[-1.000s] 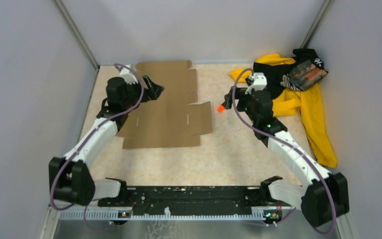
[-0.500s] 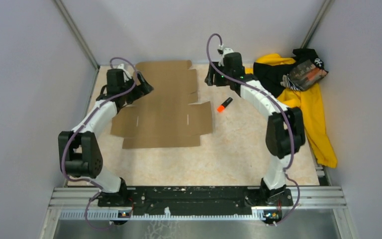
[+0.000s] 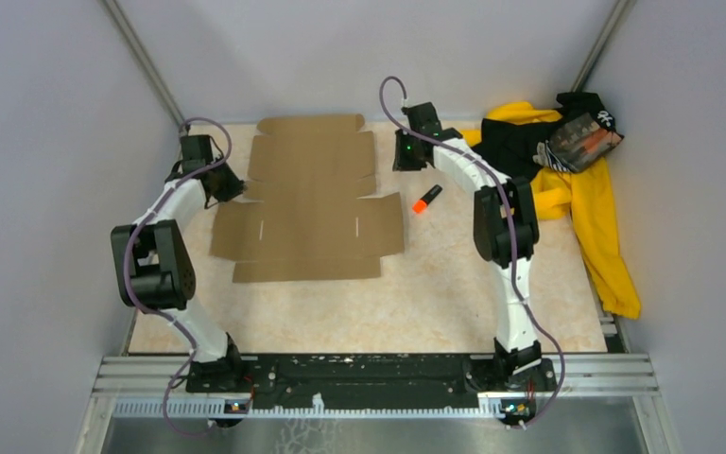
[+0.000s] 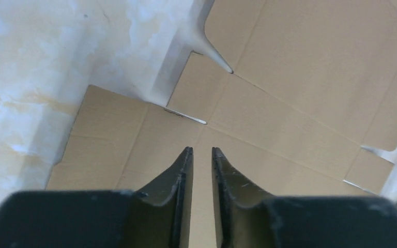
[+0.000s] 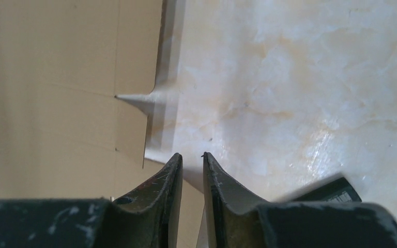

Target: Fold the paper box

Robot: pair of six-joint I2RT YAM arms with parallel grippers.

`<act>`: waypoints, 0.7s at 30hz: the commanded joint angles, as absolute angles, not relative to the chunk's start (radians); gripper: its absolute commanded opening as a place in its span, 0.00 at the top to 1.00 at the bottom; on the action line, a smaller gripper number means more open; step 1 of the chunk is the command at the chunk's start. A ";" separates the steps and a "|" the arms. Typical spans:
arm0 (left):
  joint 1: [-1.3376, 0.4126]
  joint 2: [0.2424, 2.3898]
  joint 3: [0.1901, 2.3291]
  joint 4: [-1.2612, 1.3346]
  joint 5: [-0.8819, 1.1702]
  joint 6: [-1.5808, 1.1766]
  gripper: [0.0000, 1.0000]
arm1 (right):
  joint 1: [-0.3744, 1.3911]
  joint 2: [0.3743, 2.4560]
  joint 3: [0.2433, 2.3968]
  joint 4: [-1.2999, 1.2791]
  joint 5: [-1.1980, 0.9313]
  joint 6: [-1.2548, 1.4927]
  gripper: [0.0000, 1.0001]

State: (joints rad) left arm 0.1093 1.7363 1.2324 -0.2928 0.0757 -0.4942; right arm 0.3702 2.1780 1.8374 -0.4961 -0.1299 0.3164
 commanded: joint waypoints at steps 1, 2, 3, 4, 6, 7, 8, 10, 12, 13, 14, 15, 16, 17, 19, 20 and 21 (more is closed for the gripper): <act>0.128 1.789 1.299 -0.314 0.040 -0.477 0.85 | 0.375 2.247 1.961 -0.537 -0.056 0.310 0.81; 0.129 1.801 1.313 -0.324 0.031 -0.474 0.93 | 0.375 2.261 1.974 -0.538 -0.059 0.310 0.81; 0.131 1.811 1.325 -0.332 0.019 -0.469 1.00 | 0.376 2.275 1.985 -0.538 -0.060 0.311 0.82; 0.133 1.820 1.335 -0.338 0.010 -0.466 1.00 | 0.376 2.286 1.996 -0.538 -0.059 0.314 0.84; 0.133 1.838 1.354 -0.345 -0.039 -0.459 1.00 | 0.376 2.302 2.003 -0.538 -0.052 0.323 0.85; 0.132 1.846 1.366 -0.354 -0.059 -0.458 1.00 | 0.376 2.305 2.003 -0.536 -0.051 0.328 0.85; 0.131 1.853 1.376 -0.357 -0.077 -0.455 1.00 | 0.376 2.309 2.003 -0.531 -0.052 0.332 0.86; 0.132 1.874 1.399 -0.365 -0.109 -0.445 1.00 | 0.376 2.310 2.002 -0.523 -0.059 0.343 0.86; 0.132 1.903 1.435 -0.385 -0.125 -0.436 1.00 | 0.376 2.305 2.000 -0.516 -0.078 0.347 0.86; 0.133 1.917 1.454 -0.405 -0.122 -0.433 1.00 | 0.377 2.296 1.988 -0.506 -0.090 0.348 0.85; 0.132 1.925 1.479 -0.434 -0.111 -0.436 1.00 | 0.379 2.277 1.957 -0.485 -0.101 0.347 0.83; 0.131 1.920 1.483 -0.456 -0.103 -0.440 1.00 | 0.382 2.247 1.915 -0.453 -0.106 0.346 0.76; 0.128 1.905 1.471 -0.458 -0.101 -0.440 0.97 | 0.386 2.200 1.863 -0.423 -0.106 0.344 0.64; 0.127 1.880 1.451 -0.452 -0.098 -0.440 0.74 | 0.387 2.165 1.816 -0.398 -0.105 0.339 0.56; 0.125 1.821 1.402 -0.433 -0.083 -0.442 0.54 | 0.388 2.088 1.688 -0.338 -0.105 0.336 0.51; 0.121 1.786 1.377 -0.424 -0.082 -0.440 0.48 | 0.387 2.051 1.638 -0.316 -0.105 0.335 0.50; 0.113 1.750 1.348 -0.414 -0.084 -0.438 0.44 | 0.387 2.009 1.580 -0.294 -0.107 0.333 0.50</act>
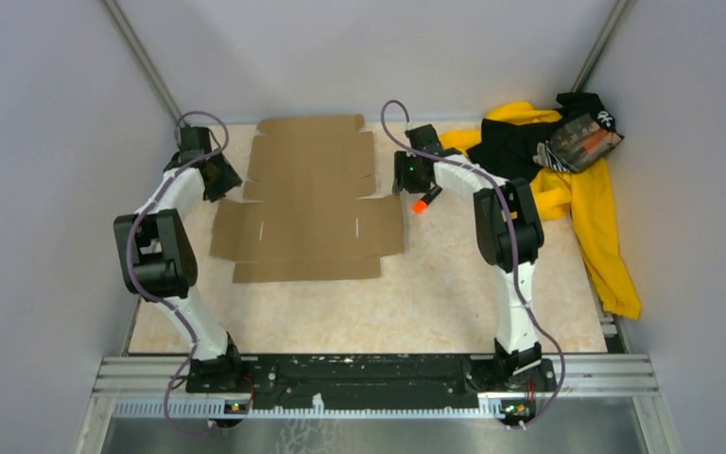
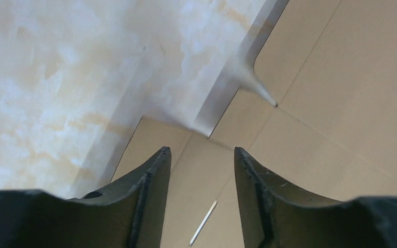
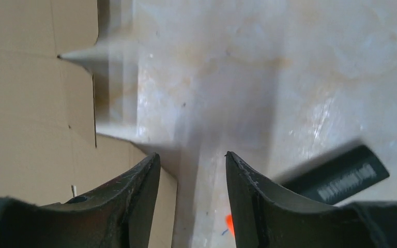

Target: Fold the paper box

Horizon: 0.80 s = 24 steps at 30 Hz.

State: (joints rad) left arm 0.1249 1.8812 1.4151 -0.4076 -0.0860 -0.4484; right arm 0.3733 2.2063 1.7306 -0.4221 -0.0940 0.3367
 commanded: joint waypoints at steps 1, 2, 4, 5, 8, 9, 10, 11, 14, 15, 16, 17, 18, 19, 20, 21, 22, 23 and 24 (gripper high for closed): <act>0.105 1.704 1.329 -0.411 -0.080 -0.440 0.41 | 0.387 1.971 1.522 -0.273 -0.115 0.333 0.49; 0.101 1.673 1.312 -0.410 -0.072 -0.442 0.40 | 0.387 1.921 1.467 -0.248 -0.127 0.333 0.49; 0.094 1.613 1.280 -0.407 -0.044 -0.442 0.39 | 0.387 1.855 1.363 -0.206 -0.153 0.329 0.48; 0.093 1.589 1.263 -0.405 -0.030 -0.441 0.39 | 0.387 1.829 1.317 -0.190 -0.167 0.329 0.47; 0.093 1.520 1.213 -0.399 -0.005 -0.441 0.37 | 0.387 1.778 1.220 -0.152 -0.219 0.325 0.46; 0.091 1.500 1.196 -0.395 -0.005 -0.442 0.37 | 0.388 1.763 1.194 -0.134 -0.234 0.327 0.46; 0.092 1.485 1.180 -0.389 0.018 -0.443 0.37 | 0.388 1.748 1.164 -0.111 -0.252 0.331 0.45; 0.089 1.471 1.165 -0.385 0.027 -0.444 0.37 | 0.387 1.735 1.133 -0.093 -0.267 0.336 0.45; 0.075 1.451 1.133 -0.379 0.036 -0.444 0.36 | 0.387 1.709 1.087 -0.054 -0.289 0.361 0.44; 0.070 1.448 1.127 -0.380 0.039 -0.446 0.36 | 0.388 1.707 1.077 -0.045 -0.297 0.368 0.44; 0.063 1.445 1.117 -0.382 0.038 -0.447 0.36 | 0.388 1.708 1.068 -0.038 -0.301 0.375 0.44; 0.054 1.439 1.109 -0.381 0.034 -0.449 0.36 | 0.388 1.712 1.060 -0.028 -0.305 0.380 0.44; 0.048 1.433 1.104 -0.380 0.029 -0.449 0.36 | 0.388 1.716 1.051 -0.017 -0.304 0.386 0.44; 0.040 1.429 1.098 -0.380 0.026 -0.452 0.36 | 0.388 1.723 1.044 -0.010 -0.305 0.392 0.44; 0.034 1.423 1.091 -0.379 0.021 -0.454 0.36 | 0.388 1.727 1.035 0.005 -0.310 0.399 0.44; 0.029 1.419 1.086 -0.378 0.018 -0.454 0.36 | 0.387 1.734 1.025 0.027 -0.317 0.406 0.44; 0.025 1.413 1.081 -0.377 0.012 -0.454 0.36 | 0.388 1.741 1.018 0.044 -0.329 0.418 0.44; 0.019 1.408 1.077 -0.377 0.010 -0.454 0.36 | 0.388 1.750 1.011 0.064 -0.343 0.426 0.44; 0.017 1.406 1.072 -0.376 0.009 -0.454 0.36 | 0.388 1.761 1.004 0.081 -0.355 0.436 0.45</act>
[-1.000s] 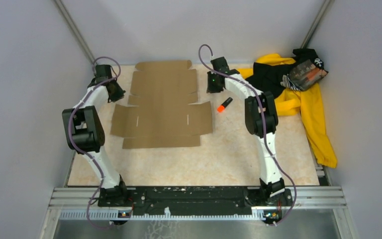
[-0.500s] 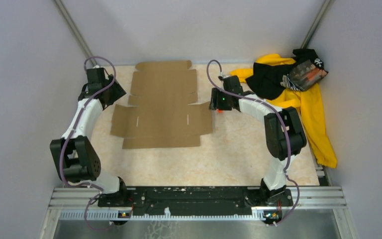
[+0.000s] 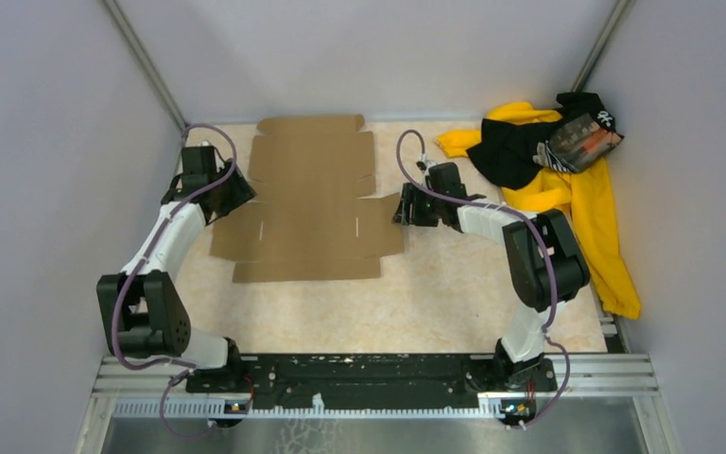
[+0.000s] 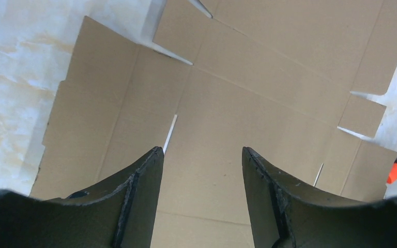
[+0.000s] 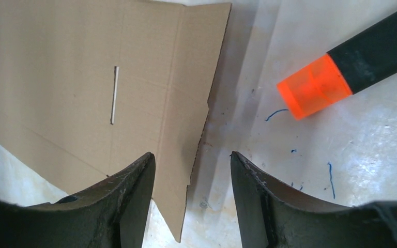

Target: Fold the paper box

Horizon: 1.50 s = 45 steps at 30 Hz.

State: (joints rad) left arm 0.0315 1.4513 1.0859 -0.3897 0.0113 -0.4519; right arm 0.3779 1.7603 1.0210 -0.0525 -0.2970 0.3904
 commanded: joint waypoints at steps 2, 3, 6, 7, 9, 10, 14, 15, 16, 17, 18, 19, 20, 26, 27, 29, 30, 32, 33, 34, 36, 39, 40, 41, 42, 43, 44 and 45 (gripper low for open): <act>0.014 1.402 1.067 -0.378 0.009 -0.454 0.36 | 0.388 1.781 0.997 0.113 -0.383 0.456 0.45; 0.013 1.401 1.065 -0.379 0.009 -0.455 0.36 | 0.388 1.790 0.993 0.133 -0.401 0.468 0.46; 0.004 1.391 1.060 -0.381 0.009 -0.456 0.36 | 0.394 1.810 0.979 0.175 -0.430 0.495 0.47; 0.005 1.387 1.059 -0.381 0.009 -0.454 0.36 | 0.402 1.813 0.980 0.180 -0.432 0.498 0.47; 0.004 1.378 1.056 -0.383 -0.018 -0.453 0.36 | 0.413 1.825 0.984 0.184 -0.431 0.502 0.48; 0.003 1.374 1.054 -0.384 -0.021 -0.453 0.36 | 0.418 1.831 0.985 0.183 -0.430 0.502 0.48; 0.003 1.355 1.050 -0.387 -0.020 -0.451 0.35 | 0.426 1.841 0.977 0.196 -0.430 0.517 0.55; 0.004 1.352 1.049 -0.388 -0.020 -0.451 0.35 | 0.426 1.839 0.973 0.201 -0.430 0.522 0.59; 0.005 1.350 1.048 -0.389 -0.020 -0.450 0.35 | 0.426 1.835 0.970 0.204 -0.431 0.524 0.65; 0.003 1.346 1.047 -0.391 -0.020 -0.449 0.35 | 0.426 1.830 0.965 0.204 -0.431 0.525 0.73; 0.003 1.345 1.045 -0.394 -0.019 -0.451 0.35 | 0.426 1.823 0.962 0.202 -0.428 0.525 0.77; 0.004 1.341 1.041 -0.394 -0.016 -0.451 0.35 | 0.426 1.814 0.959 0.196 -0.421 0.522 0.80; 0.004 1.337 1.038 -0.394 -0.014 -0.452 0.35 | 0.426 1.803 0.953 0.187 -0.413 0.521 0.82; 0.005 1.309 1.017 -0.394 -0.005 -0.444 0.17 | 0.426 1.706 0.924 0.103 -0.332 0.474 0.90; 0.004 1.304 1.013 -0.393 -0.005 -0.443 0.15 | 0.426 1.690 0.919 0.081 -0.313 0.461 0.91; 0.004 1.289 1.003 -0.390 0.033 -0.440 0.15 | 0.426 1.654 0.910 0.043 -0.281 0.438 0.91; 0.005 1.285 0.999 -0.387 0.039 -0.440 0.15 | 0.423 1.639 0.906 0.023 -0.270 0.427 0.91; 0.004 1.278 0.989 -0.382 0.049 -0.440 0.13 | 0.413 1.610 0.897 -0.022 -0.259 0.405 0.92; 0.004 1.276 0.986 -0.381 0.052 -0.440 0.04 | 0.407 1.592 0.888 -0.043 -0.253 0.398 0.92; 0.004 1.274 0.983 -0.381 0.056 -0.440 0.02 | 0.399 1.574 0.879 -0.061 -0.249 0.388 0.92; 0.004 1.271 0.978 -0.380 0.061 -0.440 0.01 | 0.383 1.533 0.854 -0.100 -0.239 0.369 0.92; 0.005 1.264 0.966 -0.375 0.072 -0.443 0.01 | 0.362 1.472 0.803 -0.140 -0.204 0.358 0.92; 0.005 1.262 0.962 -0.371 0.077 -0.443 0.01 | 0.354 1.451 0.782 -0.149 -0.195 0.357 0.92; 0.004 1.259 0.956 -0.366 0.083 -0.443 0.01 | 0.346 1.435 0.764 -0.155 -0.186 0.356 0.92; 0.004 1.258 0.950 -0.360 0.089 -0.443 0.01 | 0.338 1.417 0.739 -0.158 -0.183 0.356 0.92; -0.021 1.256 0.944 -0.355 0.089 -0.446 0.01 | 0.330 1.404 0.719 -0.159 -0.180 0.356 0.92; -0.026 1.254 0.938 -0.351 0.092 -0.448 0.01 | 0.323 1.393 0.703 -0.161 -0.177 0.356 0.92; -0.027 1.253 0.933 -0.346 0.098 -0.450 0.01 | 0.316 1.383 0.687 -0.160 -0.178 0.356 0.92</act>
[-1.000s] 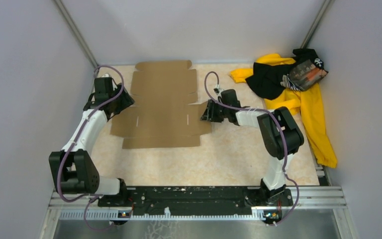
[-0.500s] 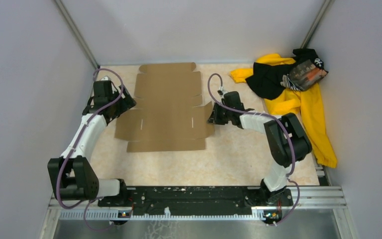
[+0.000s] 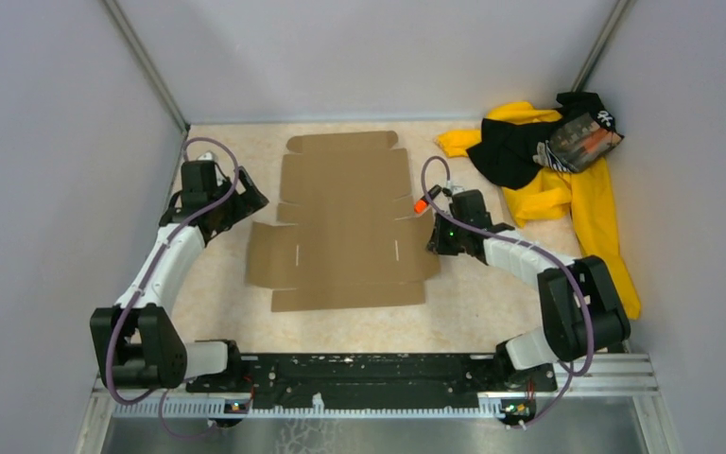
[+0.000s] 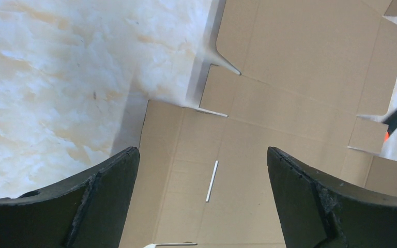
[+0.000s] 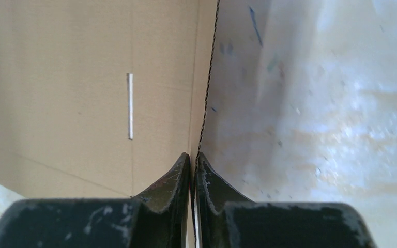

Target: Fold the paper box

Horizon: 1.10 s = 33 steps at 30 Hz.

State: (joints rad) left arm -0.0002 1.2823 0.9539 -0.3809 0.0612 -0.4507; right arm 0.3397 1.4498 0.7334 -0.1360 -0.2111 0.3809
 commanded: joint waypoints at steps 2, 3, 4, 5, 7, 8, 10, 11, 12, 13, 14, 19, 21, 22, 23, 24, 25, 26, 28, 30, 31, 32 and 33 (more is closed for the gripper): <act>-0.035 1.250 0.922 -0.337 0.111 -0.450 0.01 | 0.305 1.370 0.667 -0.166 -0.170 0.357 0.92; -0.041 1.253 0.918 -0.333 0.115 -0.450 0.01 | 0.301 1.362 0.660 -0.171 -0.166 0.357 0.92; -0.047 1.252 0.916 -0.330 0.120 -0.449 0.01 | 0.300 1.356 0.655 -0.176 -0.162 0.357 0.92; -0.054 1.252 0.910 -0.324 0.123 -0.447 0.01 | 0.300 1.350 0.652 -0.183 -0.160 0.356 0.92; -0.071 1.250 0.896 -0.310 0.123 -0.445 0.01 | 0.299 1.337 0.650 -0.198 -0.165 0.361 0.89; -0.079 1.249 0.888 -0.299 0.122 -0.446 0.01 | 0.299 1.327 0.653 -0.204 -0.170 0.362 0.82; -0.088 1.250 0.872 -0.276 0.115 -0.451 0.01 | 0.300 1.304 0.668 -0.222 -0.173 0.365 0.59; -0.089 1.252 0.865 -0.267 0.114 -0.454 0.01 | 0.299 1.291 0.684 -0.239 -0.171 0.365 0.52; -0.090 1.256 0.860 -0.259 0.112 -0.458 0.01 | 0.299 1.279 0.702 -0.256 -0.165 0.364 0.47; -0.090 1.260 0.859 -0.252 0.112 -0.460 0.01 | 0.300 1.269 0.726 -0.273 -0.158 0.364 0.42; -0.091 1.267 0.859 -0.249 0.111 -0.461 0.01 | 0.299 1.263 0.751 -0.287 -0.150 0.362 0.39; -0.092 1.310 0.884 -0.260 0.058 -0.460 0.01 | 0.300 1.321 0.901 -0.338 -0.092 0.343 0.33; -0.092 1.324 0.894 -0.262 0.032 -0.459 0.01 | 0.299 1.373 0.954 -0.344 -0.069 0.334 0.38; -0.092 1.333 0.903 -0.262 0.018 -0.456 0.04 | 0.299 1.404 0.981 -0.345 -0.056 0.330 0.45; -0.091 1.343 0.910 -0.264 0.010 -0.455 0.08 | 0.299 1.433 1.010 -0.346 -0.045 0.327 0.51; -0.091 1.354 0.918 -0.268 0.009 -0.452 0.11 | 0.300 1.466 1.038 -0.347 -0.036 0.323 0.54; -0.092 1.364 0.924 -0.270 -0.022 -0.450 0.16 | 0.299 1.497 1.065 -0.352 -0.026 0.319 0.58; -0.091 1.376 0.932 -0.274 -0.036 -0.450 0.22 | 0.299 1.527 1.092 -0.356 -0.018 0.316 0.63; -0.091 1.400 0.943 -0.281 -0.054 -0.450 0.30 | 0.298 1.581 1.136 -0.358 -0.004 0.309 0.67; -0.091 1.418 0.948 -0.283 -0.072 -0.448 0.38 | 0.295 1.630 1.169 -0.359 -0.003 0.306 0.70; -0.092 1.426 0.948 -0.279 -0.081 -0.445 0.43 | 0.293 1.652 1.182 -0.357 -0.003 0.305 0.72; -0.091 1.433 0.950 -0.278 -0.088 -0.445 0.48 | 0.292 1.673 1.193 -0.355 0.008 0.305 0.74; -0.092 1.444 0.953 -0.275 -0.092 -0.442 0.56 | 0.290 1.691 1.201 -0.354 0.020 0.304 0.75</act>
State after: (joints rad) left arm -0.0891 1.4200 0.9207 -0.2840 -0.0441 -0.4515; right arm 0.3019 1.6382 1.1255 -0.3527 -0.0288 0.3218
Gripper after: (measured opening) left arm 0.534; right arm 0.275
